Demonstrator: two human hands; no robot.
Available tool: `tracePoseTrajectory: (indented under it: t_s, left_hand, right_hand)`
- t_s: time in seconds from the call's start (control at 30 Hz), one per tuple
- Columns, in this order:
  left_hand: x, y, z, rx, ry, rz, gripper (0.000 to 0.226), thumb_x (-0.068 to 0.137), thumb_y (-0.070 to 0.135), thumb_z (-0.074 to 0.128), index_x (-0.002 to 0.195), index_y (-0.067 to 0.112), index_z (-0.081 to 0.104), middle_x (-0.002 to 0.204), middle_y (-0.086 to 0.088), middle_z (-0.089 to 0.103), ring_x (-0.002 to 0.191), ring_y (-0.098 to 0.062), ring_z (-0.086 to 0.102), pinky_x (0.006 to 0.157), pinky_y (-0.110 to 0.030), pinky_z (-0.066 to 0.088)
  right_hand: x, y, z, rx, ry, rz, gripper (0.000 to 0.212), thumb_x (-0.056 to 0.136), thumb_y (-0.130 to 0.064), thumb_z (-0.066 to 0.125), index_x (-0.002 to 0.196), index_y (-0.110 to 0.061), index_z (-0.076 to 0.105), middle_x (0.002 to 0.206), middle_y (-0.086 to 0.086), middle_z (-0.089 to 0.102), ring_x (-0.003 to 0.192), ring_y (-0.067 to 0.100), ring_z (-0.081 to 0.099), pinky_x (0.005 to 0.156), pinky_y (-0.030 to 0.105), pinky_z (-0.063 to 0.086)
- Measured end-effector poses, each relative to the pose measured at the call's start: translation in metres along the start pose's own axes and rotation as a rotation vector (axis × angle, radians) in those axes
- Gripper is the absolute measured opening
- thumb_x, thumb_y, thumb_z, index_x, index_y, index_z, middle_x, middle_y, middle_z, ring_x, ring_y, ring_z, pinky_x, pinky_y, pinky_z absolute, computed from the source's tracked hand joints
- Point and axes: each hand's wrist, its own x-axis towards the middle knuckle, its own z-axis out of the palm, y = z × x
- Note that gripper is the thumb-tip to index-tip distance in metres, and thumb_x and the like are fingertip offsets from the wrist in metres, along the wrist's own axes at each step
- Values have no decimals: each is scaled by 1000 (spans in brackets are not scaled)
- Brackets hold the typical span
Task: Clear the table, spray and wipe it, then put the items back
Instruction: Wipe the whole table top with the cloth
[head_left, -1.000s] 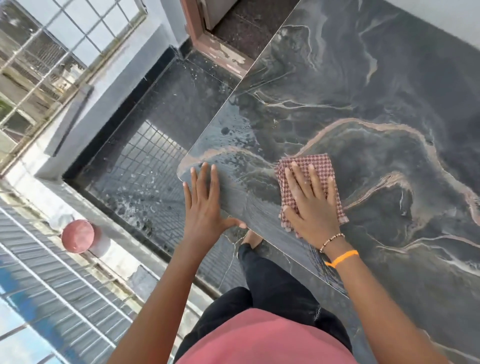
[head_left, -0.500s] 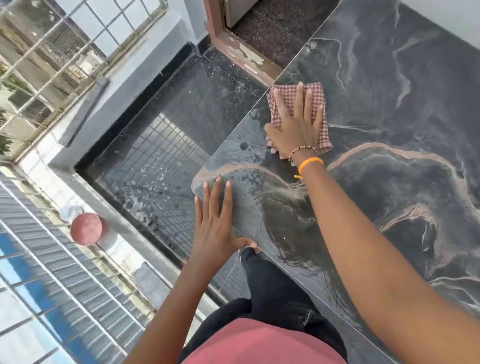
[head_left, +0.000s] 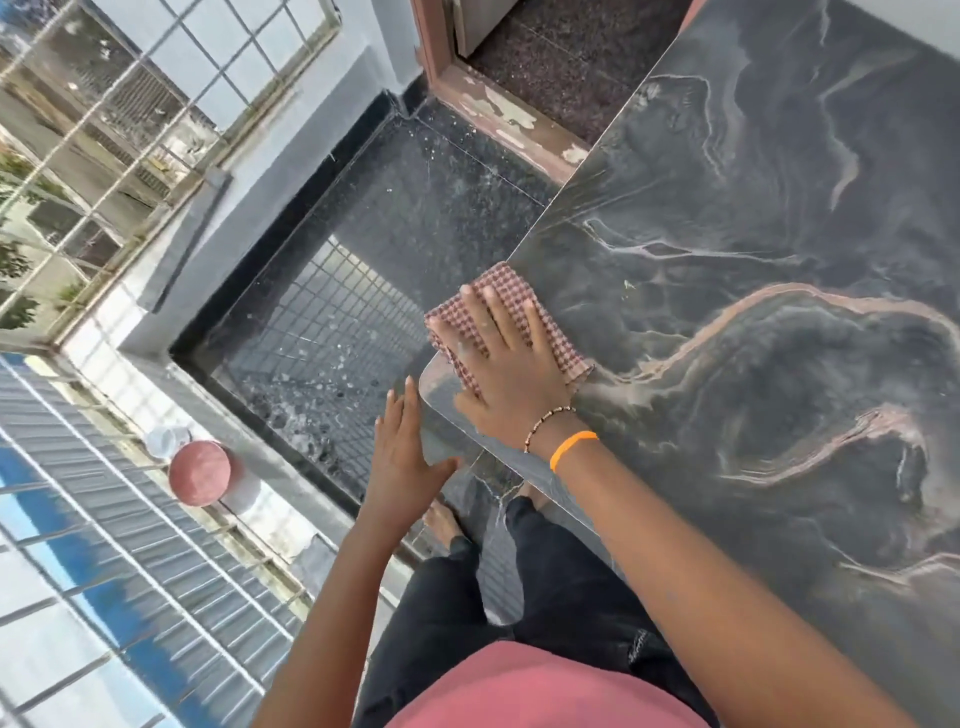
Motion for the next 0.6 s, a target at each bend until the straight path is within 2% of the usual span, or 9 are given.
tracePoseTrajectory:
  t_s: [0.1,0.17,0.2,0.27,0.37,0.47,0.53,0.6]
  left_hand:
    - [4,-12,-12,-78,-14,-11,87,80,0,61,147,23,11,156,-1,18,145,-21,7,113,-39,22]
    - [7,-13,-20,-132,26,36,81,79,-7,56,145,25,22,150,-1,31,140,-25,26,104,-38,37]
    - [9,-12,-24,-167,44,68,79,77,-9,54,143,25,28,147,-1,37,136,-24,33,101,-35,40]
    - [15,-11,-30,-203,45,133,75,75,-11,55,138,25,37,139,1,44,127,-16,42,95,-27,38]
    - [23,-11,-37,-158,29,221,67,75,-8,55,132,26,45,128,9,49,113,-3,43,90,-22,36]
    - [30,-17,-46,-168,-31,219,61,77,-7,54,128,26,50,128,7,50,112,-4,44,89,-20,38]
    - [34,-20,-52,-212,-77,202,58,80,-8,52,127,26,52,129,8,51,112,-4,46,81,-5,40]
    - [38,-24,-59,-258,-138,214,58,81,-11,50,127,24,53,126,12,52,113,2,44,70,9,33]
  right_hand:
    - [-26,-10,8,-9,-30,-73,79,80,-43,44,147,-35,3,160,5,-3,147,24,-4,115,50,-9]
    - [-45,-2,7,-30,-42,-71,82,79,-44,44,146,-38,-4,158,1,-8,145,19,-11,115,47,-13]
    - [-54,5,7,-39,-37,-38,83,78,-44,43,145,-39,-5,157,-1,-10,144,17,-11,115,45,-15]
    - [-71,19,4,-25,-19,122,83,76,-42,43,145,-41,-4,157,-4,-10,146,17,-8,115,43,-14]
    - [-94,40,1,3,7,444,82,78,-39,45,146,-40,0,159,-3,-5,147,20,-4,116,45,-6]
    - [-122,46,3,88,59,745,77,76,-40,36,147,-39,4,160,-3,-3,147,20,-3,117,47,-3]
    - [-137,35,8,155,131,949,76,75,-39,33,147,-37,8,160,-1,-1,147,22,-2,117,48,-2]
    - [-138,10,15,178,192,1152,77,75,-39,31,149,-32,9,160,3,1,147,25,-1,117,52,0]
